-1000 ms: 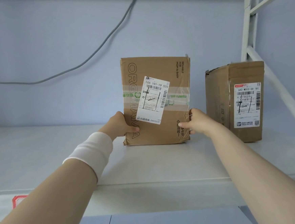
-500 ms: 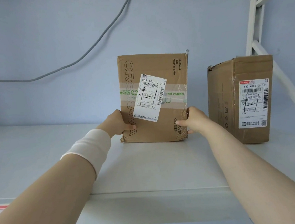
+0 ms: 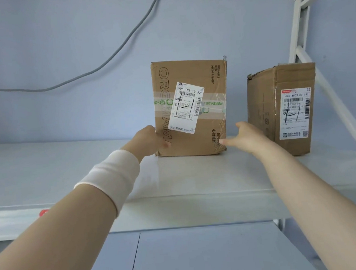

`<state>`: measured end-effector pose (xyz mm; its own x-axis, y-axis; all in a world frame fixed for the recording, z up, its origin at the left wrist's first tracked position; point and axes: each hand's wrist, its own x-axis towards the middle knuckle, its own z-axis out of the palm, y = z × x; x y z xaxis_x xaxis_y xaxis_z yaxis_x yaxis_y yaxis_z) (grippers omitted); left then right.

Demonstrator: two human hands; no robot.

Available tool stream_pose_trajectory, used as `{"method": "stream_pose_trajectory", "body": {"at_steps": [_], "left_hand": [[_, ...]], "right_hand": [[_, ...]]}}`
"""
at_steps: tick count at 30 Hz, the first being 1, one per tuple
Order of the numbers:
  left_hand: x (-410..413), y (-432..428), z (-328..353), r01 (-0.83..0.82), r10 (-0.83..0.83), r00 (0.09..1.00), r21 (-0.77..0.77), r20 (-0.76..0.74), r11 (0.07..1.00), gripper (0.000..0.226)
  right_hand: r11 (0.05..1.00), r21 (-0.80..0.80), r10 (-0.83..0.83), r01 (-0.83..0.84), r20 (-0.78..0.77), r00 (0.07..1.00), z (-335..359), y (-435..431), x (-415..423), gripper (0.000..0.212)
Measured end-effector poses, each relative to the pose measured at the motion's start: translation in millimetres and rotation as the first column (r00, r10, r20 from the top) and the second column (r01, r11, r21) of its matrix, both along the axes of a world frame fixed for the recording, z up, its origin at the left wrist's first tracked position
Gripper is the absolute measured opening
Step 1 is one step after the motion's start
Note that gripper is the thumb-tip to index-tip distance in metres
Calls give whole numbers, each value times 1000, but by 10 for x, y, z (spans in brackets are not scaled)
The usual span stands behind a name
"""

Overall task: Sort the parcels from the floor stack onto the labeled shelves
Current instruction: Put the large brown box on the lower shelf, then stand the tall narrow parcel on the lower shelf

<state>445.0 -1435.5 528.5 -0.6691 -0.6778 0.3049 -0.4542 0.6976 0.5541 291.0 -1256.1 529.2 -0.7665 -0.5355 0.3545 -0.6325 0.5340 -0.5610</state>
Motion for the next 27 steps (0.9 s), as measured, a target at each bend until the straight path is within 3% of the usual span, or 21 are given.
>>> {"method": "stream_pose_trajectory", "body": {"at_steps": [8,16,21,27], "left_hand": [[623,601,-125,230,-241,967,-124,-78,965,58],[847,1561,-214,418,-430,903,-250,7,873,53],[678,2355,-398,527,-531,843,-319,83,788,47],[360,3575,-1106,701,-660,713,-224,238,677,45]], "right_hand": [[993,-75,-99,91,-108,989,-348,437,945,74],[977,-108,-196,181,-139,971,-552,1318,1557,63],[963,-14,-268,268,-102,958,-844,2181,1665,59],[905,139,-404,402,-14,915,-1544,3481,1771,58]]}}
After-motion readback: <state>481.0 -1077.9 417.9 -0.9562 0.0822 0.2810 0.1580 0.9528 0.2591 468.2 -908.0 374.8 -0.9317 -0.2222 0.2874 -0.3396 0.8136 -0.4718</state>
